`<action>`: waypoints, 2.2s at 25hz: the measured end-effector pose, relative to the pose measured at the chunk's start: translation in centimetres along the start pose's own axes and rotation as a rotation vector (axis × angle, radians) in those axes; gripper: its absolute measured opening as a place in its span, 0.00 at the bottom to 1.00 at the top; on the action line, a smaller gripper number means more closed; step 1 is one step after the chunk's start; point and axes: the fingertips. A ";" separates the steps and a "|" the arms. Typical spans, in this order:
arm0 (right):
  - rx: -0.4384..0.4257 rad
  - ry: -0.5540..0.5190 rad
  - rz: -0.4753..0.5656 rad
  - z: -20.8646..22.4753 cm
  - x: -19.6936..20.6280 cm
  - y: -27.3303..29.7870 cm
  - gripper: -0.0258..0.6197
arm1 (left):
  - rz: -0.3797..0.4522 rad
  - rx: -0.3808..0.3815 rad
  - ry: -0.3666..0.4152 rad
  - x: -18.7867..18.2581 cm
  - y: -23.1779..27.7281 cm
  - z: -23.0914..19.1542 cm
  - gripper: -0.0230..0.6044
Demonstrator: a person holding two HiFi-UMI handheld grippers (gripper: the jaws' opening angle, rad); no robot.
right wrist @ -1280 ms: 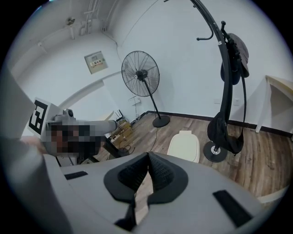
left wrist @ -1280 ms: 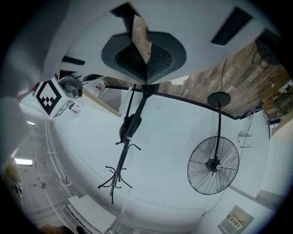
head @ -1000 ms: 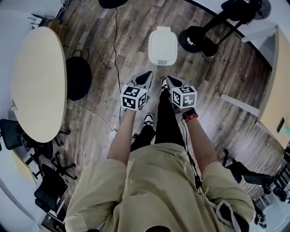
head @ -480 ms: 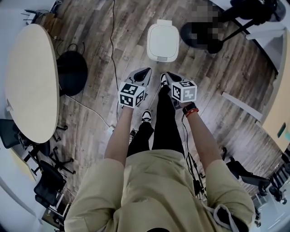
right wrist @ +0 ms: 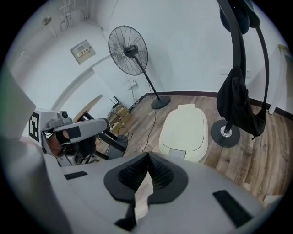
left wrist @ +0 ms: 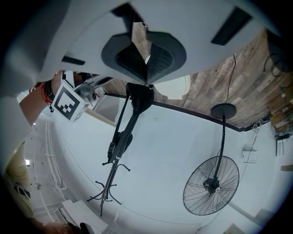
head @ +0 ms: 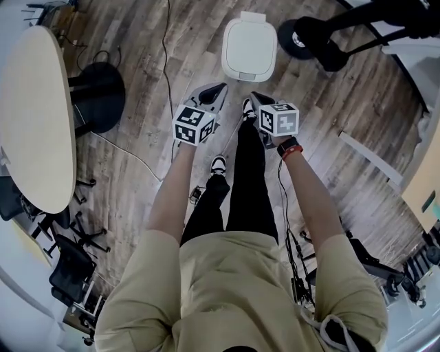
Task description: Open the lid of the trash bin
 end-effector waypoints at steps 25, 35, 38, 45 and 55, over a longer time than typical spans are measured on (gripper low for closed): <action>0.038 0.099 -0.049 7.4 6.2 11.1 0.06 | -0.024 0.017 0.003 6.1 7.9 -6.1 0.07; 0.053 0.141 -0.044 9.4 6.3 13.2 0.06 | -0.042 0.016 -0.023 7.8 9.9 -6.8 0.07; 0.064 0.131 -0.061 10.0 6.4 13.6 0.06 | -0.065 0.017 -0.008 8.2 10.3 -7.1 0.07; 0.078 0.134 -0.085 11.3 7.4 15.1 0.06 | -0.062 0.012 -0.073 9.4 11.3 -8.5 0.07; 0.079 0.143 -0.105 11.4 7.7 16.0 0.06 | -0.045 0.011 -0.130 9.4 11.0 -9.3 0.07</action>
Point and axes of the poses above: the fingertips, and each gripper's own axes: y forward along the fingers, z to its right, x out of its underside, and after that the axes turned 15 degrees about -y, right-handed
